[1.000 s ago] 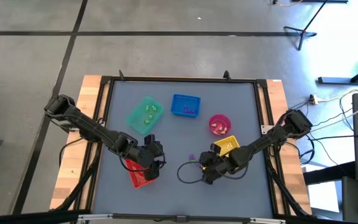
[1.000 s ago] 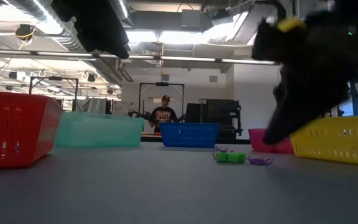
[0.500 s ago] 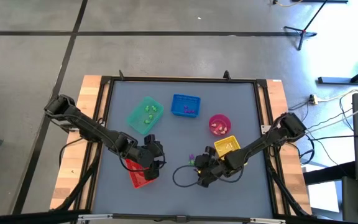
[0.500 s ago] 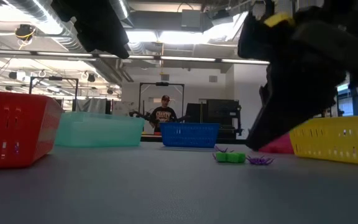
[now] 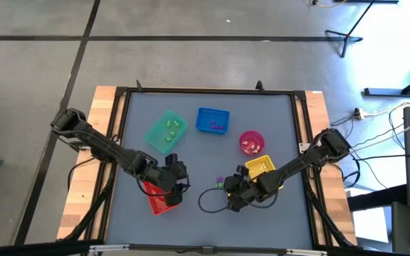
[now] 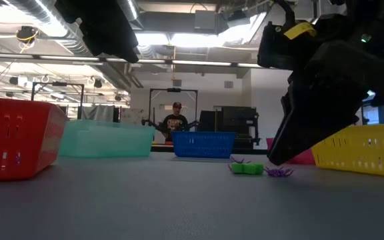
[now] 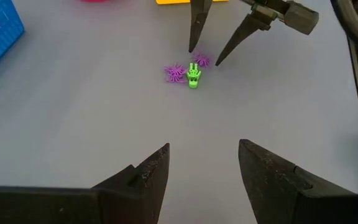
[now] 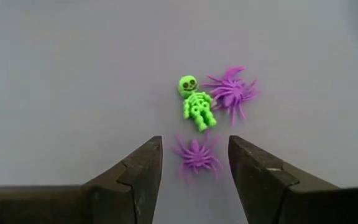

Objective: Sort Halloween decoration
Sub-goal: Put the purple spider toy into the blue bin

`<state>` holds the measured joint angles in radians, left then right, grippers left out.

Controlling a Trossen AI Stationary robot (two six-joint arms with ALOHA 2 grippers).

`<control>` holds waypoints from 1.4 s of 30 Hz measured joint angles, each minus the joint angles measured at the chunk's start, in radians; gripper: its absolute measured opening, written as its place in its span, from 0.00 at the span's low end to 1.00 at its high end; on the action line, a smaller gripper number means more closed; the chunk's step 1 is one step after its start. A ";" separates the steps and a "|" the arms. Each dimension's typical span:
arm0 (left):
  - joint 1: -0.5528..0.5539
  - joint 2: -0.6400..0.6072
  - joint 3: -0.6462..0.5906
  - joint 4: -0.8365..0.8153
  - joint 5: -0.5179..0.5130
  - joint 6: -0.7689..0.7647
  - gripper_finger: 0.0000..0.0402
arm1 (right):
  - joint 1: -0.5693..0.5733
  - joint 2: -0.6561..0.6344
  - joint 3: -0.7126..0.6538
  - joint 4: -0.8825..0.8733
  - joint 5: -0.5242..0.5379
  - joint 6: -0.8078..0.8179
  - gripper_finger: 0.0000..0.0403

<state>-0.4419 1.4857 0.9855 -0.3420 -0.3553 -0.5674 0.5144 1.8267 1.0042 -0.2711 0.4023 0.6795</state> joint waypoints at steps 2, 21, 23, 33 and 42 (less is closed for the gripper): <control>0.000 0.000 0.000 0.000 0.000 0.000 0.44 | -0.003 0.000 0.000 -0.004 0.013 -0.006 0.45; 0.000 0.000 0.000 0.000 0.000 0.000 0.44 | -0.057 0.010 0.000 -0.016 -0.120 -0.006 0.45; 0.000 0.000 0.000 0.000 0.000 0.000 0.44 | -0.057 0.010 0.003 -0.019 -0.123 -0.006 0.45; 0.000 0.000 0.000 0.000 0.000 0.000 0.44 | -0.055 0.009 0.125 -0.171 -0.107 -0.031 0.45; 0.000 0.000 0.000 0.000 0.000 0.000 0.44 | -0.011 0.008 0.130 -0.204 -0.093 0.071 0.45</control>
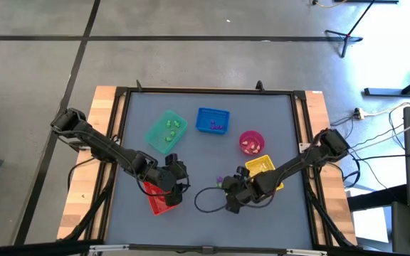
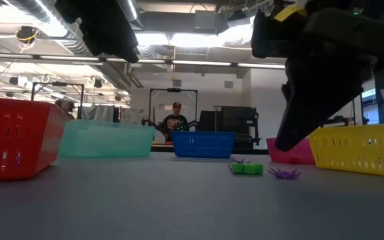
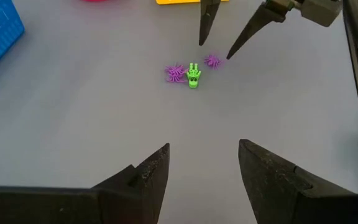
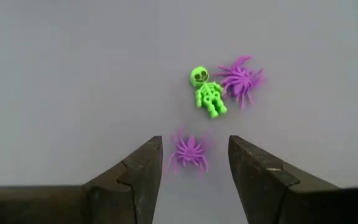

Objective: Sort Halloween decoration
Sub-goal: Put the purple spider toy into the blue bin

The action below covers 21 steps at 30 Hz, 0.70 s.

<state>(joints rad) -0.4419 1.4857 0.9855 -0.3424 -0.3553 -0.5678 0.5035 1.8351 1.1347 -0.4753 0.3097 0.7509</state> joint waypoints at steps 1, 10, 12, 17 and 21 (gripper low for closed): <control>0.000 0.000 0.000 0.000 0.000 0.000 0.44 | 0.006 0.000 0.000 -0.001 0.011 0.010 0.45; 0.000 0.000 0.000 0.004 0.000 0.000 0.44 | 0.026 0.034 0.000 0.021 0.046 0.029 0.45; 0.000 0.000 0.000 0.003 0.000 0.000 0.44 | 0.026 0.034 0.000 0.017 0.048 0.029 0.45; 0.000 0.000 0.000 0.004 0.000 0.000 0.44 | 0.026 0.050 0.000 0.012 0.037 0.029 0.45; 0.000 0.000 0.000 0.005 0.000 0.000 0.44 | 0.019 0.061 -0.001 0.020 0.008 0.030 0.45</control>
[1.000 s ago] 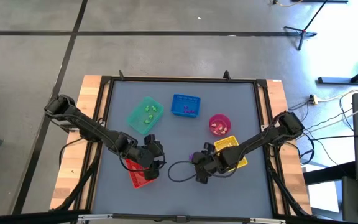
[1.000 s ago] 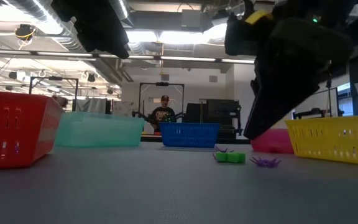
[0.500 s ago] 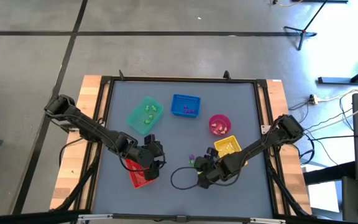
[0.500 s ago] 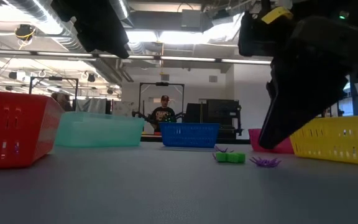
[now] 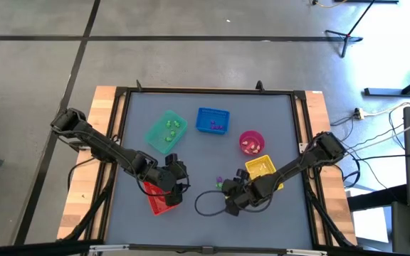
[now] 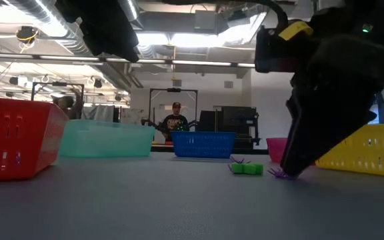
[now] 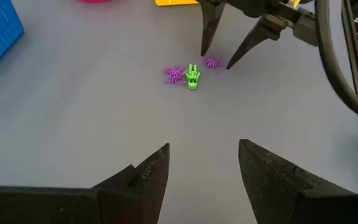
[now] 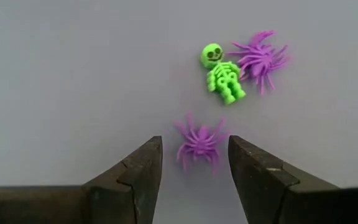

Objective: Sort Halloween decoration
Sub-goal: Put the purple spider toy into the blue bin

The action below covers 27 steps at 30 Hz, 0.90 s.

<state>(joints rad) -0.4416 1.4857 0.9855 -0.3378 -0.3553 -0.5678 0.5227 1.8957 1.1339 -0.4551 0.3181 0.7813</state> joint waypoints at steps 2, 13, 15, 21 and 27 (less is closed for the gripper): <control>0.000 0.000 0.000 0.000 0.000 0.000 0.44 | -0.005 0.000 -0.001 0.001 -0.011 0.000 0.45; 0.000 0.000 0.000 0.000 0.000 0.000 0.44 | -0.039 -0.006 -0.074 0.121 -0.076 0.023 0.45; 0.000 0.000 0.000 0.000 -0.001 0.000 0.44 | -0.041 -0.006 -0.074 0.121 -0.088 0.023 0.44; 0.000 0.000 0.000 0.000 -0.002 0.000 0.44 | -0.041 -0.005 -0.076 0.117 -0.093 0.024 0.31; 0.000 0.000 0.000 0.000 -0.002 0.000 0.44 | -0.041 -0.004 -0.076 0.118 -0.097 0.026 0.19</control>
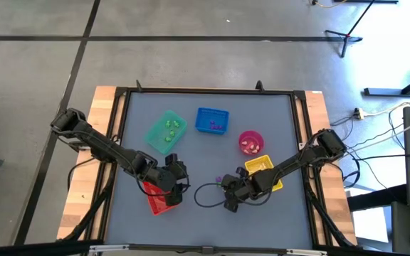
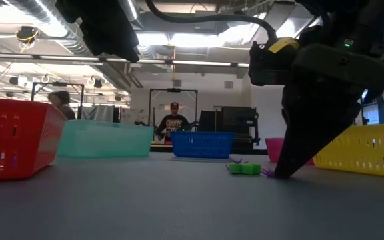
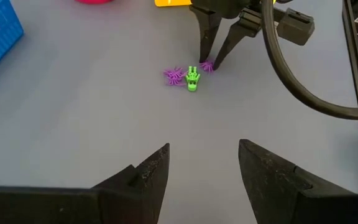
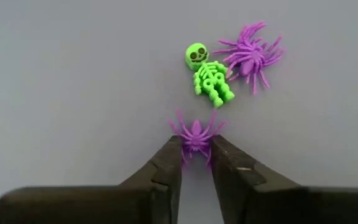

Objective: Sort Halloween decoration
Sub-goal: Put the purple spider toy into the blue bin

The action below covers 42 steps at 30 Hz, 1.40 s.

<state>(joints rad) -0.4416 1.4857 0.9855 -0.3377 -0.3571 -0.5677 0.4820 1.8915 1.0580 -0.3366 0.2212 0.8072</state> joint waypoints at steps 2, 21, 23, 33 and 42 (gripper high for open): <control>0.000 0.000 0.000 0.000 0.000 0.000 0.44 | 0.000 0.000 0.000 0.001 -0.002 0.000 0.17; 0.000 0.000 0.000 0.003 0.000 0.000 0.44 | 0.000 -0.026 0.008 -0.022 -0.005 -0.004 0.16; 0.000 0.000 0.000 0.004 -0.001 0.000 0.44 | 0.000 -0.030 0.027 -0.041 -0.014 -0.010 0.16; 0.000 0.000 0.000 0.010 0.000 0.001 0.44 | -0.006 -0.045 0.211 -0.195 0.008 -0.182 0.16; 0.000 0.000 0.000 0.011 0.000 0.001 0.44 | -0.042 -0.048 0.396 -0.405 0.141 -0.398 0.16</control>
<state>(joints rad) -0.4416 1.4857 0.9855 -0.3271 -0.3569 -0.5663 0.4404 1.8431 1.4540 -0.7418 0.3622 0.4088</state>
